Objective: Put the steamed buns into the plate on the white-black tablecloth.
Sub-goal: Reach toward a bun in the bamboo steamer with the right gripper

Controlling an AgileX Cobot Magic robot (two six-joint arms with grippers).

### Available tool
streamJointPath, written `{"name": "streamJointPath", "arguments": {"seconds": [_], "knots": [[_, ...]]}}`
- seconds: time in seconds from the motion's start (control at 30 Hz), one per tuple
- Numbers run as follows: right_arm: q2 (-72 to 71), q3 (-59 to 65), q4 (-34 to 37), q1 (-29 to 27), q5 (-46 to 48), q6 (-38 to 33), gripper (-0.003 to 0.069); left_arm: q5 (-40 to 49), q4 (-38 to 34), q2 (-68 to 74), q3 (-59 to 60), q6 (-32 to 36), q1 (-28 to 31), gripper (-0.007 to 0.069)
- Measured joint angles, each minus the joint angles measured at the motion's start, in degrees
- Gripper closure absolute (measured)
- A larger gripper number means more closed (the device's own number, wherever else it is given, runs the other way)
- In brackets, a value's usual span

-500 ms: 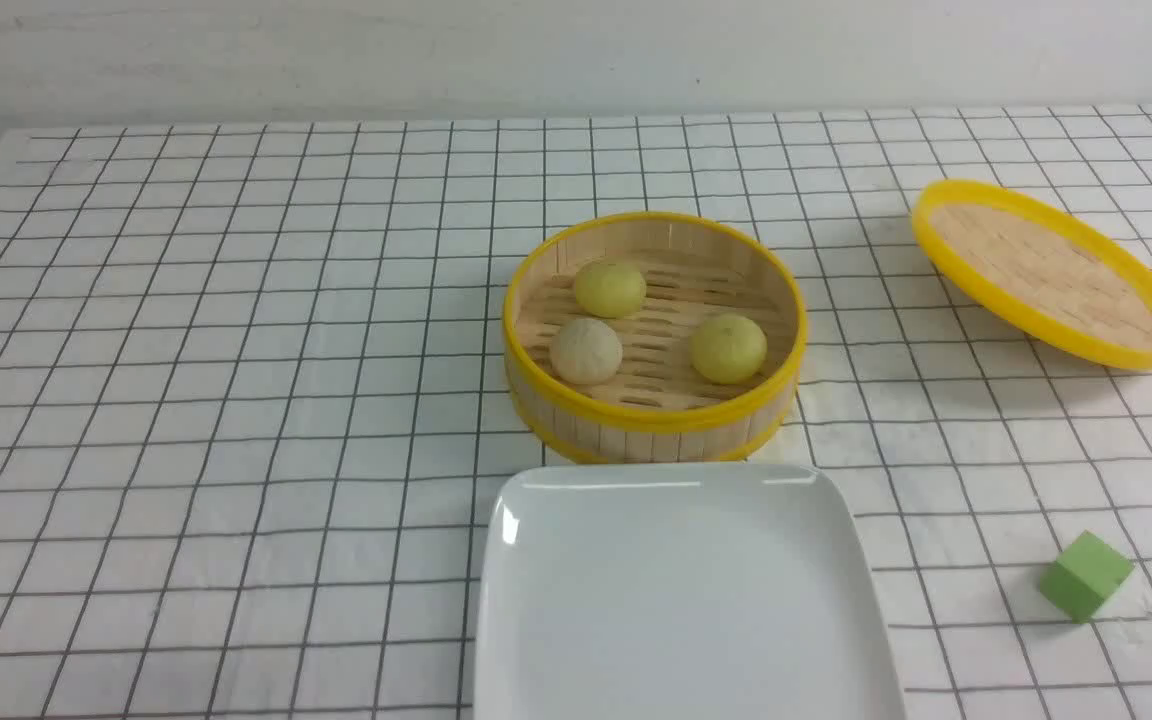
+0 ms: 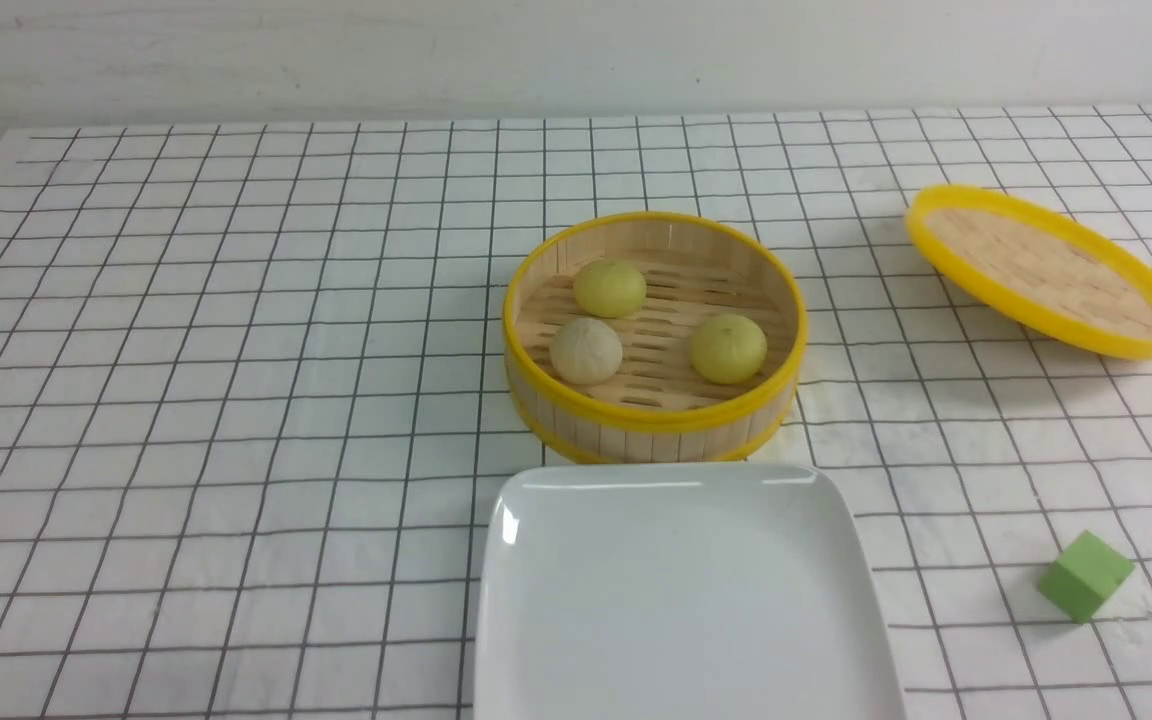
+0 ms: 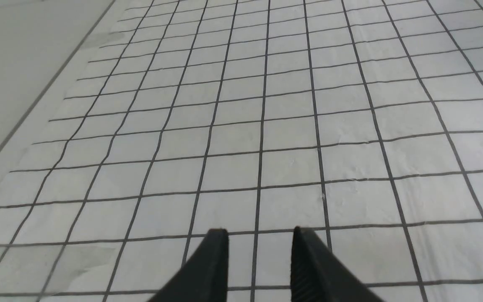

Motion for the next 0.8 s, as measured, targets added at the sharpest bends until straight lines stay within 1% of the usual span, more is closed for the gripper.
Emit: {"name": "streamJointPath", "arguments": {"seconds": [0.63,0.7,0.73,0.77,0.8], "knots": [[0.00,0.02,-0.56,0.00,-0.41,0.21,0.0420,0.00,-0.31,0.00,0.00,-0.41,0.00,0.0384],[0.00,0.09,2.46,0.00,-0.81,2.96,0.0420,-0.48,-2.83,0.00,0.00,-2.89,0.00,0.0384],[0.00,0.09,3.05,0.00,-0.81,2.96,0.0420,-0.54,-3.89,0.00,0.00,-3.82,0.00,0.0384],[0.00,0.21,8.14,0.00,-0.95,7.25,0.0420,-1.02,-9.73,0.00,0.00,-8.88,0.00,0.0384],[0.00,0.23,12.07,0.00,-1.07,9.52,0.0420,-1.20,-13.24,0.00,0.00,-12.00,0.00,0.0384]]}}
